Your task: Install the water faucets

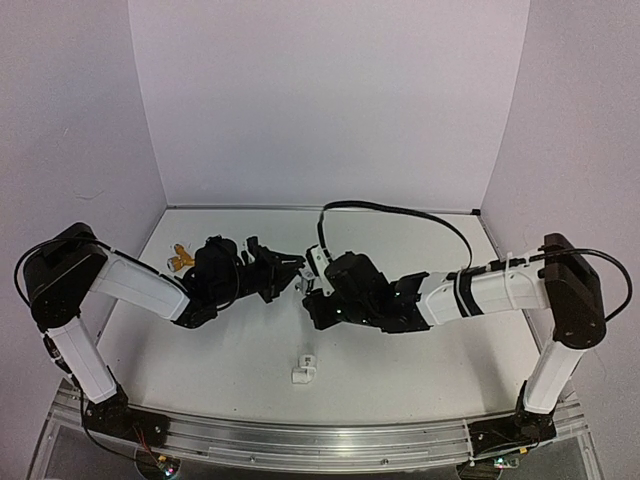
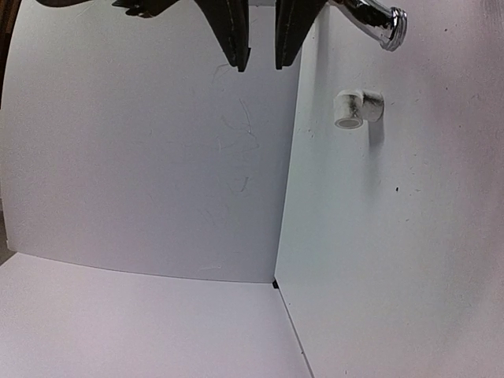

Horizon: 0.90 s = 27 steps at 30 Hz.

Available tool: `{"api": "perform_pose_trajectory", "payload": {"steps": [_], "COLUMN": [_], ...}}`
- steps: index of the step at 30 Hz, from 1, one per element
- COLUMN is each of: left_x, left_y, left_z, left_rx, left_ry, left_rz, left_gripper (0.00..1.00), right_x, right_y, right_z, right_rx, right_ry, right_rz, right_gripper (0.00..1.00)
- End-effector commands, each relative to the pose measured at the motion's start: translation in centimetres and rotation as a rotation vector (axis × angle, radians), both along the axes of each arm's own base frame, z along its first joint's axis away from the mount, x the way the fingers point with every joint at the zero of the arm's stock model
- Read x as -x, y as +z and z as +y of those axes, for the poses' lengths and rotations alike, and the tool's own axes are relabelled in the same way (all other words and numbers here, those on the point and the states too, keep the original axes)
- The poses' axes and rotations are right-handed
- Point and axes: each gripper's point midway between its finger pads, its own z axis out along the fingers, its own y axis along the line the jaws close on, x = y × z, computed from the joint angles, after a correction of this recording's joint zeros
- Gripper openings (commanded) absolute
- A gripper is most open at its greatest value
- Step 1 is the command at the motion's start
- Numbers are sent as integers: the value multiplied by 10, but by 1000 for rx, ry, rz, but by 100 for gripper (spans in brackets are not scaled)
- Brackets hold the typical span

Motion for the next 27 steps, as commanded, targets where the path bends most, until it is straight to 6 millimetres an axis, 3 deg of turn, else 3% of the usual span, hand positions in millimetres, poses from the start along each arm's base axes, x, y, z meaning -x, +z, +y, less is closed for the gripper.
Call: {"api": "perform_pose_trajectory", "payload": {"steps": [1,3,4,6,10,14,18,21,23,27], "left_x": [3,5,5,7,16,34,78,109,124,126], "left_y": [28,30,34,36,49,47,58,65,69,70], "left_z": [-10,-3,2,16,35,40,25,20,18,18], "left_rx": [54,27,13,-19,-101,-225,-184,-150,-141,-148], "left_ry": [-40,-36,-30,-25,-86,-228,-508,-625,-664,-664], "left_rz": [-84,-129,-164,-216,-372,-531,-696,-798,-860,-892], "left_gripper": [46,79,91,99,100,100,100,99,97,78], "right_x": [-14,-13,-11,-5,12,44,64,71,72,78], "right_y": [24,28,30,34,41,64,86,98,102,106], "right_z": [0,-8,-12,-19,-28,-33,-34,-32,-28,-22], "right_rx": [-34,-18,-15,-18,-141,-300,-375,-408,-422,-452], "right_ry": [-53,-48,-33,18,234,506,633,680,700,761], "right_rz": [-72,-95,-104,-103,52,213,269,286,301,346], "right_gripper": [0,0,0,0,0,0,0,0,0,0]}}
